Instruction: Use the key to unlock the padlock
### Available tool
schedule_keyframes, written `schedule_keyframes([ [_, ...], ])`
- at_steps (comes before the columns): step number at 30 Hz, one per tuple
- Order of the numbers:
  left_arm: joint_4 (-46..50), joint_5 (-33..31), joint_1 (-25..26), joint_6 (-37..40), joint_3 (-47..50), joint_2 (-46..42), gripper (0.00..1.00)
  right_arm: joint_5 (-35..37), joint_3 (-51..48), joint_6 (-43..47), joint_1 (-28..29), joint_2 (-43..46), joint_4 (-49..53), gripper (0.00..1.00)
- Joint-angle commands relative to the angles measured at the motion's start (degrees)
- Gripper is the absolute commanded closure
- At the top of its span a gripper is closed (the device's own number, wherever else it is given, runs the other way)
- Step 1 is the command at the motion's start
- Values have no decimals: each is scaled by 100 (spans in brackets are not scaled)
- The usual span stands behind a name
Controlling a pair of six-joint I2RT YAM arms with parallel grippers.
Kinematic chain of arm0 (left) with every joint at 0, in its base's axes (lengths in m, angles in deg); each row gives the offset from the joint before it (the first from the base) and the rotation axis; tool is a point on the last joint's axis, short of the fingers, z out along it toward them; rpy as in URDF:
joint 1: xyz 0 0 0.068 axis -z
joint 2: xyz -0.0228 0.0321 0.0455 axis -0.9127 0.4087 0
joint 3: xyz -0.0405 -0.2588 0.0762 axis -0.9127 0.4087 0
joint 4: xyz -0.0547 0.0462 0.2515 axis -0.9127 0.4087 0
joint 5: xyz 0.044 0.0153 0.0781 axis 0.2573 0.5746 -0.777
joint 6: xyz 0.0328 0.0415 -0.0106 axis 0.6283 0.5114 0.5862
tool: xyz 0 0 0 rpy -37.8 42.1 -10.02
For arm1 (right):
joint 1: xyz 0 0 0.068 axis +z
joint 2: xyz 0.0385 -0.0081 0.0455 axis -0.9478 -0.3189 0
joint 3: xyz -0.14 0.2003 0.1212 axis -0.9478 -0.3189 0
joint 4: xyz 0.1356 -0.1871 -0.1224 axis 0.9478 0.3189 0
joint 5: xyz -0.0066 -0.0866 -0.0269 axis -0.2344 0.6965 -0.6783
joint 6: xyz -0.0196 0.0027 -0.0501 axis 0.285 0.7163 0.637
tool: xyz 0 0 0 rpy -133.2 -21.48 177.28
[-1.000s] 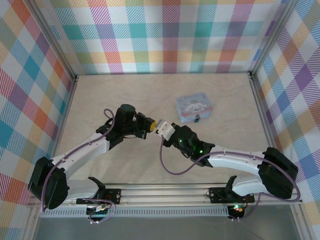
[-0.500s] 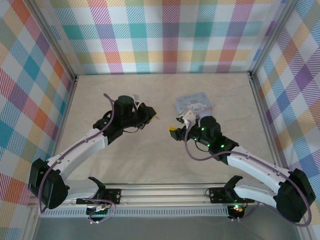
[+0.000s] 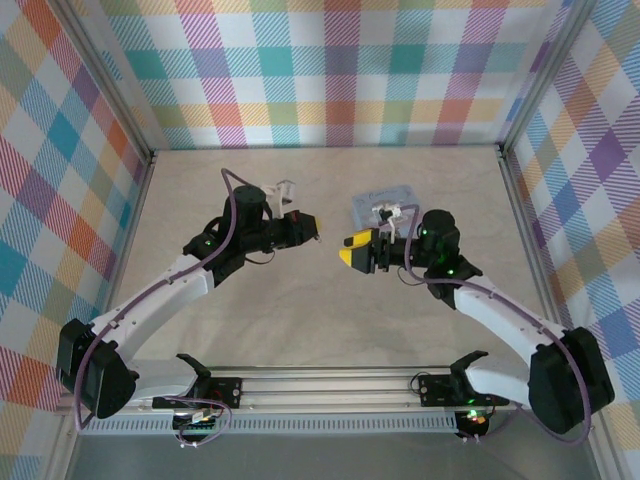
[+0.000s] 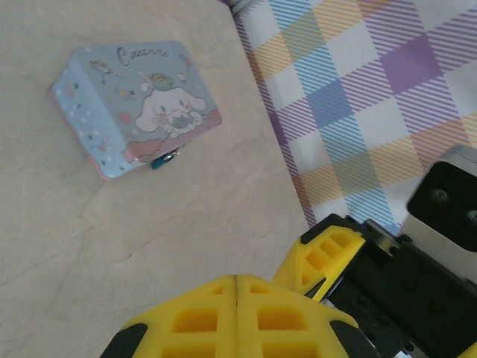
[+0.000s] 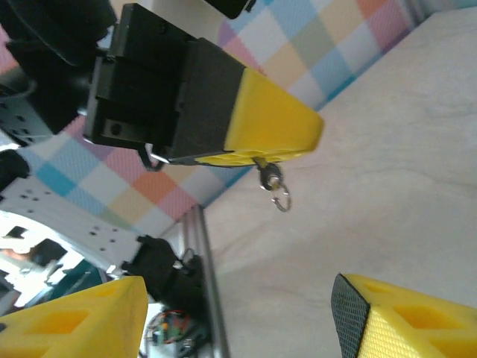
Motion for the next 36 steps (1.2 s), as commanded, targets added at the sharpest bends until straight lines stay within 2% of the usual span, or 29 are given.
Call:
schedule_keyframes([
  [1, -464, 291, 21, 237, 36, -199, 100, -521, 172, -741, 4, -191, -967, 33],
  [10, -801, 531, 28, 14, 77, -110, 100, -379, 544, -836, 219, -662, -1140, 35],
  [20, -937, 480, 24, -92, 238, -194, 100, -357, 873, -947, 379, -1179, -1365, 42],
  [36, -900, 392, 30, -101, 301, -150, 100, -280, 813, -920, 525, -1358, -1367, 67],
])
